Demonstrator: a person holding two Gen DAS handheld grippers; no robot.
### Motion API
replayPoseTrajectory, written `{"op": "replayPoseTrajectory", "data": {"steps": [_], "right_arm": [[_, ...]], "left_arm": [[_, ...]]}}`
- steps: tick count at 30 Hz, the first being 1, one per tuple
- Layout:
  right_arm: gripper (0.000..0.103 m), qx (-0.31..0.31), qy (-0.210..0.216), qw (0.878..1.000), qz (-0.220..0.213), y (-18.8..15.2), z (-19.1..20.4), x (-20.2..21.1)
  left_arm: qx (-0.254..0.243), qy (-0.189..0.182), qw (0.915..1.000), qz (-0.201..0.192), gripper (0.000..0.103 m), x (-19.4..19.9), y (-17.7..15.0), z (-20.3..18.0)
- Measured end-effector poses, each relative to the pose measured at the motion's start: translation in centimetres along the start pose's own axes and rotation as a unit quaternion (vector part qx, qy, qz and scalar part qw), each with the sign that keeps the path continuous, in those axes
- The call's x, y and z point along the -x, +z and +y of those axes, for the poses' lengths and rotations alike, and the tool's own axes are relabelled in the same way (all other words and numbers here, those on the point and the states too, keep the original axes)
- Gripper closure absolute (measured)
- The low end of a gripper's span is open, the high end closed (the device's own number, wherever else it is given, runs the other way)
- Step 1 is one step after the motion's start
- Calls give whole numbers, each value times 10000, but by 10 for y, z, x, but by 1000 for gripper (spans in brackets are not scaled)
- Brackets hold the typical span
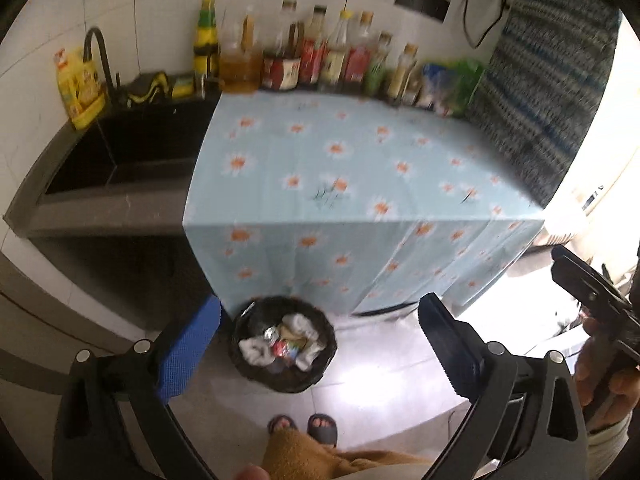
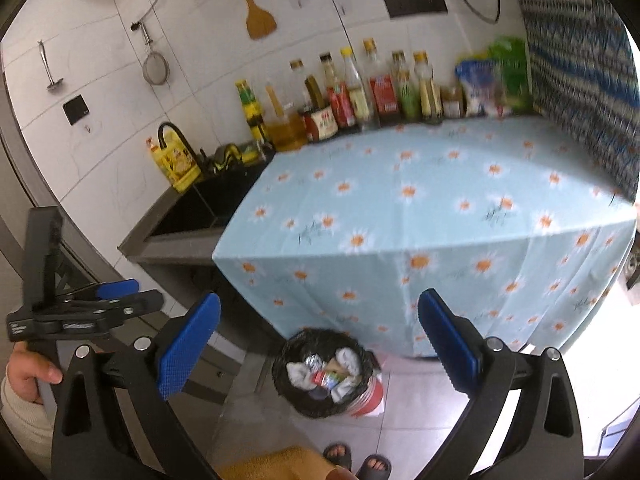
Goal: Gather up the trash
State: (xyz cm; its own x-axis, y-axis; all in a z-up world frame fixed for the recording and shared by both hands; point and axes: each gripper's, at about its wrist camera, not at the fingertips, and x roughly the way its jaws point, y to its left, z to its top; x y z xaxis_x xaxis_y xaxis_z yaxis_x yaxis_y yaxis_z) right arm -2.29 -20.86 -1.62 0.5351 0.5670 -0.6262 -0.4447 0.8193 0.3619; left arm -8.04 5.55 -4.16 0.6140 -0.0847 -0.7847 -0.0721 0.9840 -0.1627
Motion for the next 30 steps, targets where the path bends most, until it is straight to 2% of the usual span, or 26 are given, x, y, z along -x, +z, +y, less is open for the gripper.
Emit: {"op": "replayPoseTrajectory", "data": {"steps": [8, 14, 30], "right_arm": [[5, 216, -74, 9990, -392, 29, 11, 30], [5, 344, -33, 9976, -592, 39, 21, 43], [5, 473, 42, 9980, -414, 37, 22, 37]], "left_arm": [[10, -62, 9992, -383, 7, 30, 7, -5], [38, 118, 9987, -495, 7, 44, 7, -6], [-33, 474, 9962, -728, 7, 61, 3, -12]]}}
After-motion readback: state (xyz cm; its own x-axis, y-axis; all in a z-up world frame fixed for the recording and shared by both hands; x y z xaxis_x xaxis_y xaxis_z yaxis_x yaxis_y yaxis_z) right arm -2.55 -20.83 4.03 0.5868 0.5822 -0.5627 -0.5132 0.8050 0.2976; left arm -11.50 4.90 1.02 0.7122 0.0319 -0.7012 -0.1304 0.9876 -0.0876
